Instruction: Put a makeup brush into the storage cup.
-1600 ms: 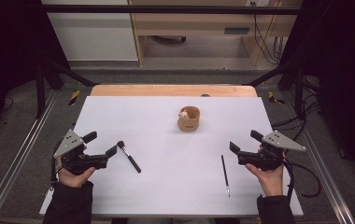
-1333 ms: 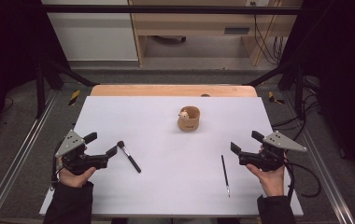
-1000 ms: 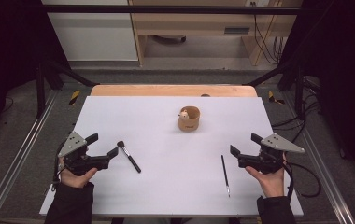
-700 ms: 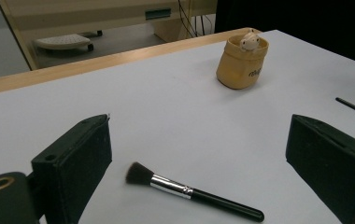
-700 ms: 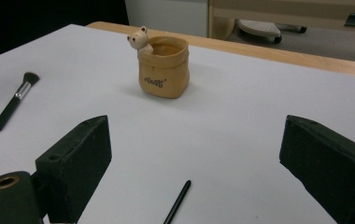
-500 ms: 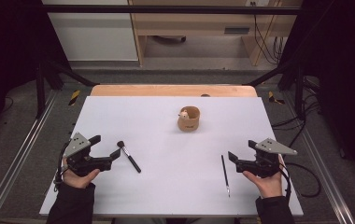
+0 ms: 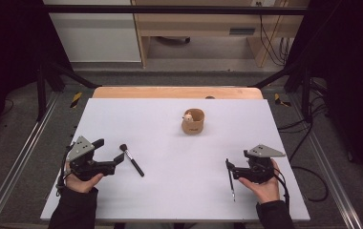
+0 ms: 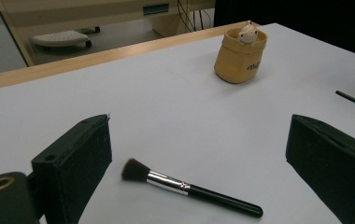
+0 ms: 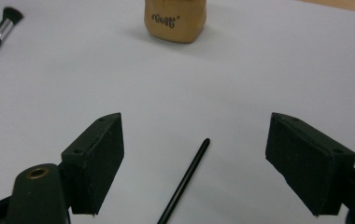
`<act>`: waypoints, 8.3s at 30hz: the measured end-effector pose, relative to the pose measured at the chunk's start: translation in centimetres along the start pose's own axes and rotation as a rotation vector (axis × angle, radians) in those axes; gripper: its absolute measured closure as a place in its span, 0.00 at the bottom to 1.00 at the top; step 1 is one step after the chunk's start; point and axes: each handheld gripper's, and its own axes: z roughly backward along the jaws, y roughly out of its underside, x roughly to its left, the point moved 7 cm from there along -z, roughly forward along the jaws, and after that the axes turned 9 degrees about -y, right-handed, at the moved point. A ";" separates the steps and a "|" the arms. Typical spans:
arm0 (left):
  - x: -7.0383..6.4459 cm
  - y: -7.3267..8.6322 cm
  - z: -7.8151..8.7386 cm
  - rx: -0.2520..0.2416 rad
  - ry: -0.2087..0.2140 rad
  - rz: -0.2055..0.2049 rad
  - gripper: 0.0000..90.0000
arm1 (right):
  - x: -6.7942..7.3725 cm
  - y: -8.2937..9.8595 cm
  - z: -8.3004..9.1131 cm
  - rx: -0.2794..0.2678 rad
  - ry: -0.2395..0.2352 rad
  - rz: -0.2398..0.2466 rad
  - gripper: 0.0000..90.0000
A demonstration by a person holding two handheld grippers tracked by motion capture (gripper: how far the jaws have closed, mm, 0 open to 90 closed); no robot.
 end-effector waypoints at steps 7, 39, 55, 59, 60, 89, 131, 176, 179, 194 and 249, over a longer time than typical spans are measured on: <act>-0.1 0.1 -0.1 0.009 0.003 -0.010 0.07 | 0.5 1.1 -1.2 0.082 0.006 0.007 0.26; -0.6 0.6 -0.6 0.034 0.007 -0.035 0.08 | 0.0 4.0 -3.7 0.243 0.015 -0.004 0.52; -0.9 0.6 -0.7 0.039 0.010 -0.041 0.08 | 0.3 4.3 -3.9 0.271 -0.012 0.027 0.79; -0.9 0.7 -0.7 0.042 0.011 -0.045 0.08 | 0.3 4.3 -3.8 0.274 -0.016 0.025 0.83; -0.9 0.7 -0.7 0.043 0.011 -0.044 0.08 | 0.4 4.3 -3.8 0.275 -0.017 0.023 0.84; -1.0 0.8 -0.8 0.046 0.017 -0.045 0.08 | 0.1 4.3 -3.6 0.284 0.005 -0.003 0.91; -1.3 0.8 -0.8 0.047 0.029 -0.050 0.08 | 0.5 3.7 -3.8 0.250 -0.064 0.063 0.79; -1.8 0.9 -0.9 0.056 0.041 -0.063 0.08 | 1.3 3.8 -3.3 0.618 -0.063 0.031 0.93; -1.8 0.9 -1.0 0.058 0.042 -0.066 0.08 | 1.3 3.8 -3.3 0.619 -0.056 0.028 0.94; -2.2 0.9 -1.1 0.063 0.050 -0.074 0.08 | 1.5 2.6 -2.7 0.566 -0.085 0.036 0.95; -12.2 -1.0 -5.7 0.150 0.190 -0.397 0.07 | 6.0 -4.8 -2.1 0.394 -0.356 0.211 0.95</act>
